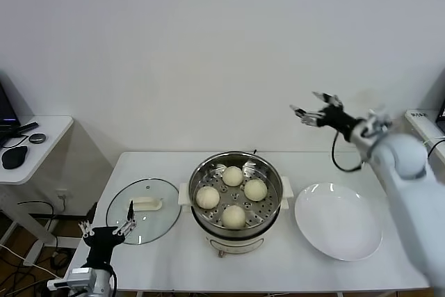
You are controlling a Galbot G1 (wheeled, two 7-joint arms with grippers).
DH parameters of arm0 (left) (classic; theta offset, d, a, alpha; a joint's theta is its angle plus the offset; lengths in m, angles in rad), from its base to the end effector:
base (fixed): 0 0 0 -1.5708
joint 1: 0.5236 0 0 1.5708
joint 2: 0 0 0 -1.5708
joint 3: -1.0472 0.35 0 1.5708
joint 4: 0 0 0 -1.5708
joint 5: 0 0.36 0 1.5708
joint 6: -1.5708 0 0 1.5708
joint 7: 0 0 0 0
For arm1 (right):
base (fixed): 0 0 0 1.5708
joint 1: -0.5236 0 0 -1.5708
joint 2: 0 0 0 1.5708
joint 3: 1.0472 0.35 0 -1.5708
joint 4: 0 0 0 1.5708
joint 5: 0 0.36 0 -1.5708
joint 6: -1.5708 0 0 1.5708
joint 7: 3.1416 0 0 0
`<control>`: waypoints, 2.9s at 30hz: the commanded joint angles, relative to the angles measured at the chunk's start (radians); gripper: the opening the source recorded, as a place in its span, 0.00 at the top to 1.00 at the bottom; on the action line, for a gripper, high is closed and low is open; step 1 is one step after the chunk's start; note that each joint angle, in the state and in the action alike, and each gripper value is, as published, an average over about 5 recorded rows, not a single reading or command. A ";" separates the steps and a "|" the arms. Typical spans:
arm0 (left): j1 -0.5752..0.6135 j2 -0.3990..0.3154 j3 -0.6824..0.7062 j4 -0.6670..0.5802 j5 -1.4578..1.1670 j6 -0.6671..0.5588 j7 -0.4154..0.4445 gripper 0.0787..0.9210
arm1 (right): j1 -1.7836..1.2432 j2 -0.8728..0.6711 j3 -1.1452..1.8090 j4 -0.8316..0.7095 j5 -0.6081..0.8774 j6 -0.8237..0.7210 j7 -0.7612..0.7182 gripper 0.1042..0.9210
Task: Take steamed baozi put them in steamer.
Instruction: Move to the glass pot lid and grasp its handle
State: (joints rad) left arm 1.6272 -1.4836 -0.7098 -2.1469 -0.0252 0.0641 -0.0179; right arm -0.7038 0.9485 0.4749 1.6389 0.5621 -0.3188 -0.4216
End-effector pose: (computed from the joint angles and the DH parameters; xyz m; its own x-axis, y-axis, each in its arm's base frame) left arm 0.1668 0.0691 -0.2867 -0.9898 -0.1341 0.0471 -0.1258 0.9808 0.1490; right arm 0.4303 -0.1755 -0.1379 -0.8881 -0.4594 -0.0134 -0.4562 0.8847 -0.0960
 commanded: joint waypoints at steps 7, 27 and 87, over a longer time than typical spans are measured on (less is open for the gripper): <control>-0.189 0.044 -0.065 0.225 1.122 -0.253 0.056 0.12 | -0.655 0.426 0.479 0.121 -0.104 0.232 0.195 0.12; -0.224 0.240 0.244 0.438 1.506 0.054 -0.131 0.12 | -0.637 0.440 0.434 0.061 -0.144 0.241 0.193 0.12; -0.598 0.206 0.273 0.866 1.350 0.141 -0.148 0.12 | -0.660 0.495 0.460 0.017 -0.187 0.256 0.200 0.12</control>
State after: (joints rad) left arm 1.0947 -1.2804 -0.4448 -1.3432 1.3439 0.2011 -0.1545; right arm -1.3580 1.4440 0.9311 1.6568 0.3758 -0.0646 -0.2209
